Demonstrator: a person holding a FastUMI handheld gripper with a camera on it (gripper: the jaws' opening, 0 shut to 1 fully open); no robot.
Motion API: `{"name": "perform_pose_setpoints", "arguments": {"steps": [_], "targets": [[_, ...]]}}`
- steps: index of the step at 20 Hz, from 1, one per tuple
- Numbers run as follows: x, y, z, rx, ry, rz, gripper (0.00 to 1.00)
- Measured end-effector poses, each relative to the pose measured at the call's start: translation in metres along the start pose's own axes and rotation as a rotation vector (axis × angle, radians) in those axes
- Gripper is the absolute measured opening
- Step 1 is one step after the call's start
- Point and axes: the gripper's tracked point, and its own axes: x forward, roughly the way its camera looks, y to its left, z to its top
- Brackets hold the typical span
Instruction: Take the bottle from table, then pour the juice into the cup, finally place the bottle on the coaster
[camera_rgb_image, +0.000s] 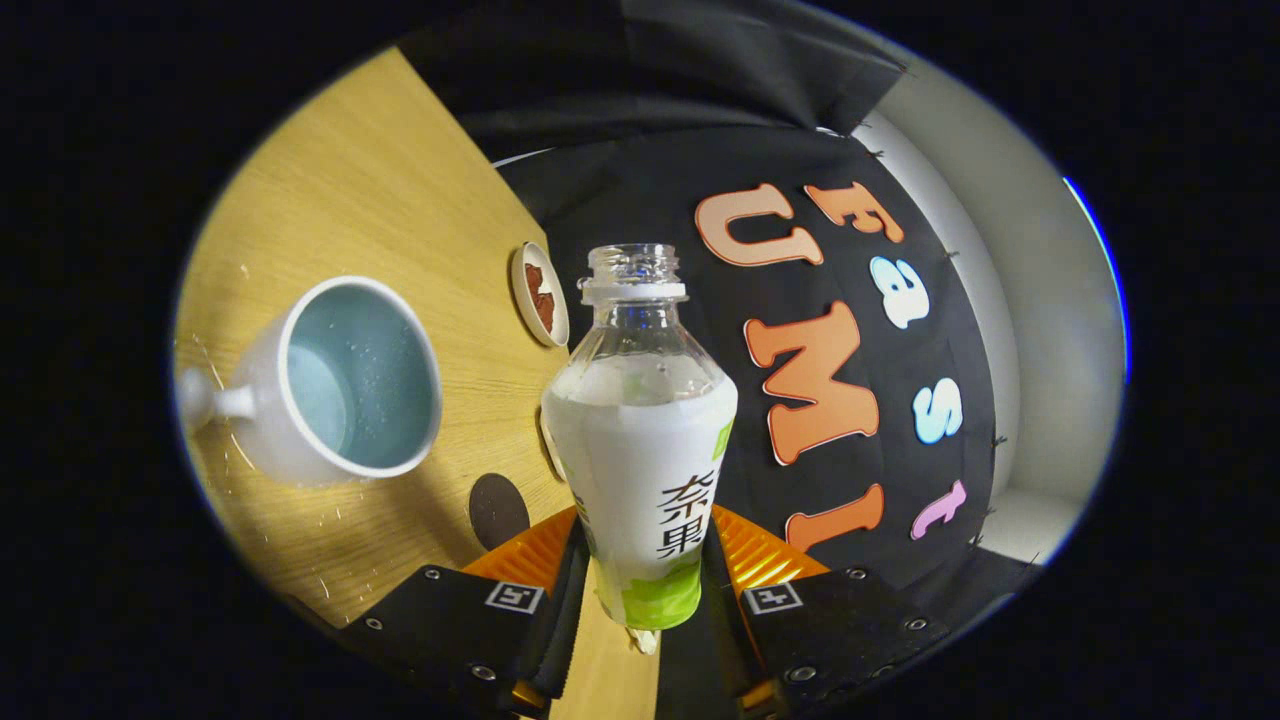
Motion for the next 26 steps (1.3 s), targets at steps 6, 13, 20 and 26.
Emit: {"name": "perform_pose_setpoints", "arguments": {"steps": [6, 13, 20, 26], "targets": [[0.016, -0.012, -0.009, 0.310, 0.042, -0.019, 0.58], [0.053, -0.015, -0.027, 0.674, 0.115, 0.004, 0.58], [0.082, 0.015, -0.048, 1.039, 0.223, 0.107, 0.58], [0.099, 0.039, -0.051, 1.175, 0.276, 0.157, 0.58]]}}
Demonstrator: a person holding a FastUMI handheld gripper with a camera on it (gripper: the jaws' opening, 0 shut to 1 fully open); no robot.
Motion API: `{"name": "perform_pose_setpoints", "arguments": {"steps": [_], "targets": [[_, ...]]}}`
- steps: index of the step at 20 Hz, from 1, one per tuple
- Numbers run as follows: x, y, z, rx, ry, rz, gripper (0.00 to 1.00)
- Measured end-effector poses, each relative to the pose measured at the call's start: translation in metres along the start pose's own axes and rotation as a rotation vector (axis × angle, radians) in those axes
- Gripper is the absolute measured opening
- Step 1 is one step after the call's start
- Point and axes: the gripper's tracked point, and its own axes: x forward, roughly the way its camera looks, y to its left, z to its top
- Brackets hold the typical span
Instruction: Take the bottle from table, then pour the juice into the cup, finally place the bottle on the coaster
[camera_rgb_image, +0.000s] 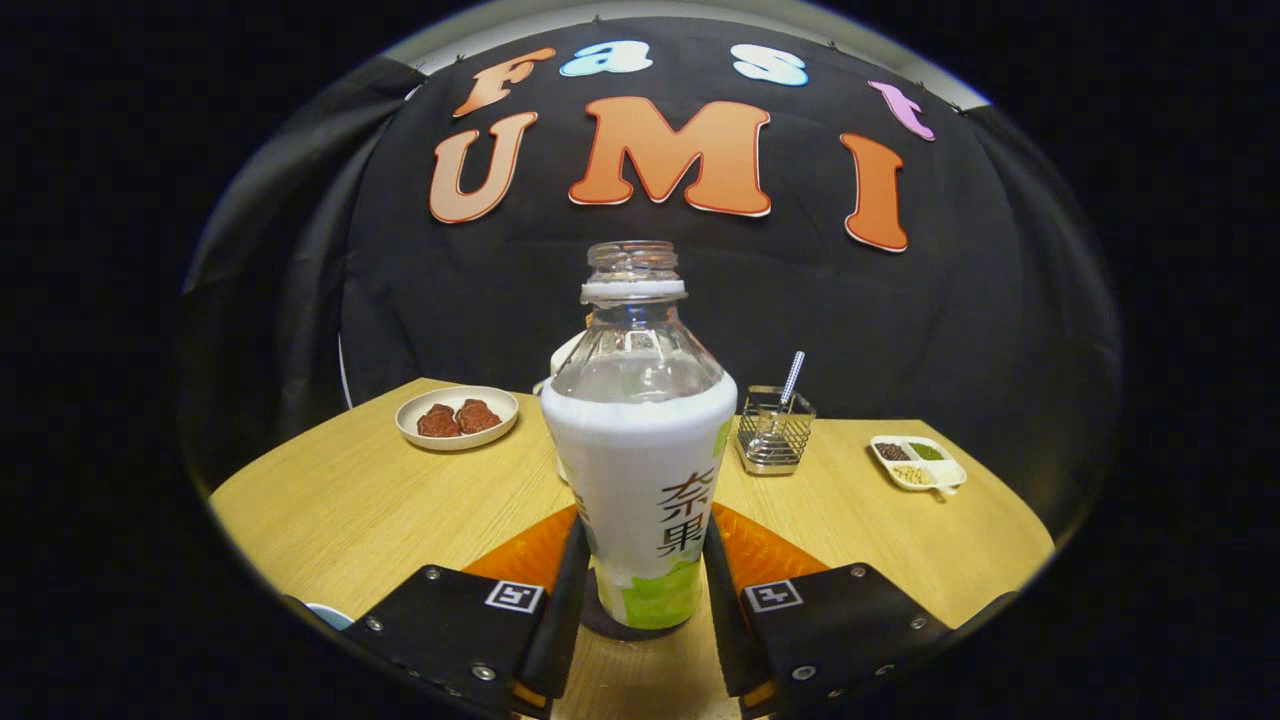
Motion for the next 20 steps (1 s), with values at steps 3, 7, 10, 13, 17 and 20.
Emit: {"name": "perform_pose_setpoints", "arguments": {"steps": [3, 7, 10, 13, 17, 20], "targets": [[0.009, 0.004, -0.013, 0.045, 0.048, 0.025, 0.58], [0.017, 0.005, -0.025, 0.105, 0.085, 0.043, 0.59], [0.023, 0.004, -0.026, 0.128, 0.089, 0.046, 0.60], [0.022, 0.008, -0.026, 0.147, 0.091, 0.075, 0.66], [0.010, 0.008, -0.010, 0.125, 0.043, 0.087, 0.77], [-0.007, 0.005, 0.004, 0.074, -0.008, 0.083, 0.86]]}}
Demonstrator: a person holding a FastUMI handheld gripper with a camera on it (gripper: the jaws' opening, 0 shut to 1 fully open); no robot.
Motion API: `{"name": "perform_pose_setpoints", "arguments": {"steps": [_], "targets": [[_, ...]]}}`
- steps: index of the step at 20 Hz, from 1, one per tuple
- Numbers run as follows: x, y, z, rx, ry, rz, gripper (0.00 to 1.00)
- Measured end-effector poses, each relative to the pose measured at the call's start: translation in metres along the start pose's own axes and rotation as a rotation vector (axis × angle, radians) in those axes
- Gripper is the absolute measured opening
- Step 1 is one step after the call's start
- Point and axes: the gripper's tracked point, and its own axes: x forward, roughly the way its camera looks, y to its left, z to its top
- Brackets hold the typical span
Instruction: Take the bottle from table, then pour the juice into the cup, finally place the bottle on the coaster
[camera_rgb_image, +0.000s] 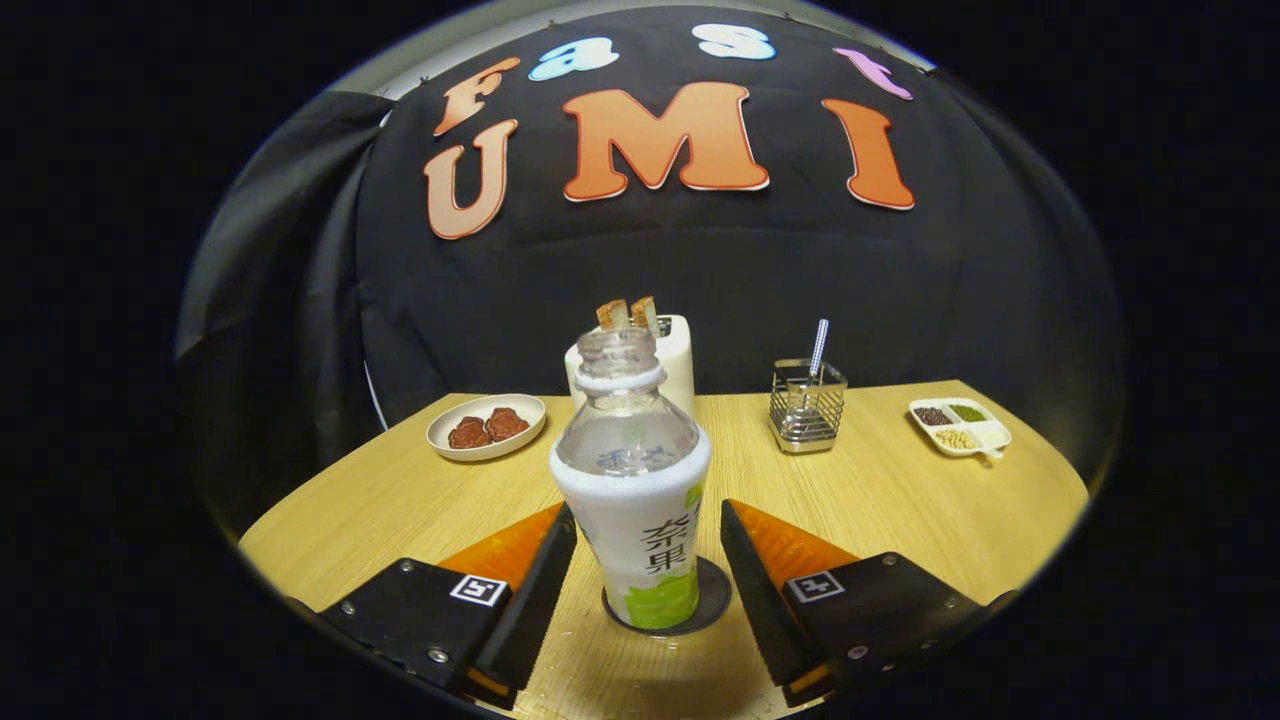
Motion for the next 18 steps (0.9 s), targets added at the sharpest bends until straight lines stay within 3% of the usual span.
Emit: {"name": "perform_pose_setpoints", "arguments": {"steps": [6, 14, 18], "targets": [[-0.070, -0.005, 0.043, -0.083, -0.087, 0.002, 0.97], [-0.177, -0.018, 0.110, -0.072, -0.227, 0.018, 0.97], [-0.224, -0.035, 0.135, -0.067, -0.285, -0.031, 0.97]]}}
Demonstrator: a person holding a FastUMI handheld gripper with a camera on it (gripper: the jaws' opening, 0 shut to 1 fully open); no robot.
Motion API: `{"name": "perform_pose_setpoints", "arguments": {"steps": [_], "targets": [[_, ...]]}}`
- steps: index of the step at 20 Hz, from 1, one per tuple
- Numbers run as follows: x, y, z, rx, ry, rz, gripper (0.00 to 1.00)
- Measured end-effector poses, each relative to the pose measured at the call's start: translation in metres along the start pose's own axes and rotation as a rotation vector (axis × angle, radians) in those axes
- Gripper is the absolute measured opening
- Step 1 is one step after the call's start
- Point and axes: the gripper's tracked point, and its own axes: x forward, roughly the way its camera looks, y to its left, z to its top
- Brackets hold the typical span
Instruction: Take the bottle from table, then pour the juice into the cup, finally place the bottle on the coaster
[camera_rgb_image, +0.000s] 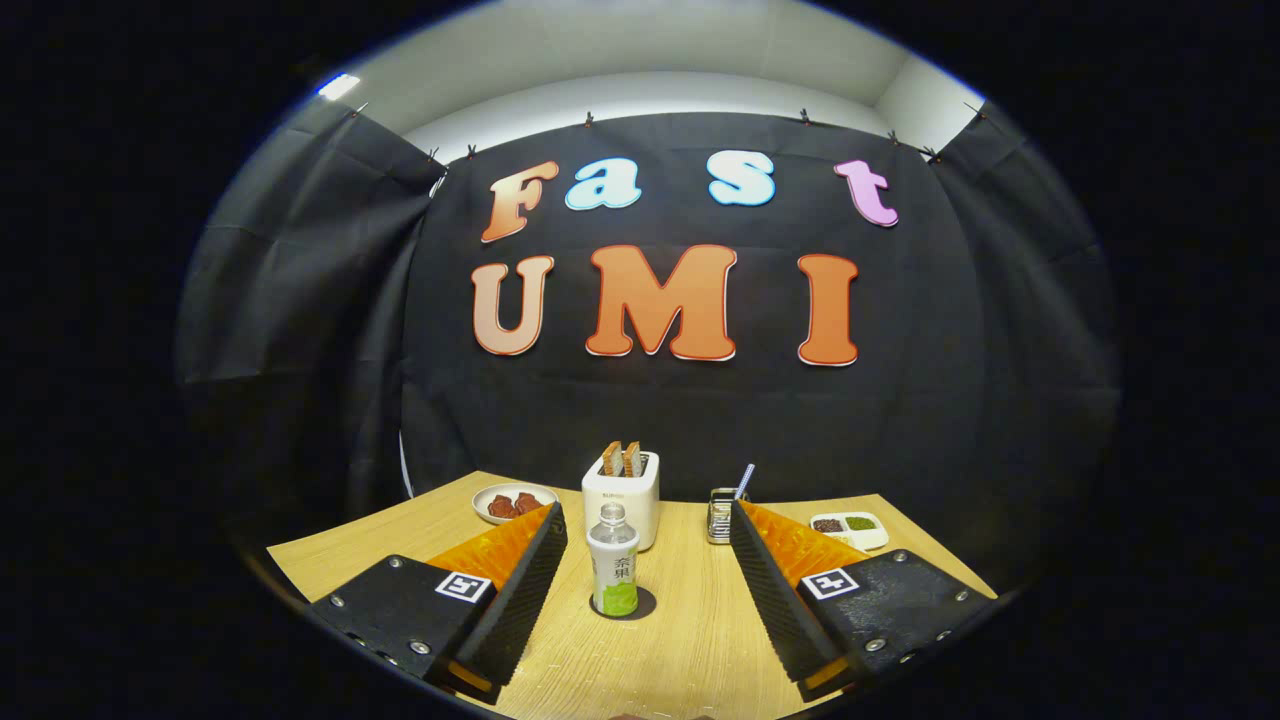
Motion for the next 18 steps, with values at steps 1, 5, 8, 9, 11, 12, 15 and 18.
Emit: {"name": "perform_pose_setpoints", "arguments": {"steps": [1, 5, 8, 9, 11, 12, 15, 18], "targets": [[-0.010, -0.001, 0.007, -0.004, -0.010, -0.003, 0.97], [-0.042, -0.012, 0.032, -0.040, -0.065, -0.038, 0.97], [-0.057, -0.016, 0.040, -0.030, -0.077, -0.058, 0.97], [-0.063, -0.016, 0.043, -0.024, -0.081, -0.059, 0.97], [-0.071, -0.021, 0.052, -0.009, -0.098, -0.068, 0.97], [-0.075, -0.024, 0.058, -0.007, -0.115, -0.074, 0.97], [-0.083, -0.040, 0.068, -0.056, -0.160, -0.127, 0.97], [-0.090, -0.041, 0.074, -0.074, -0.177, -0.151, 0.97]]}}
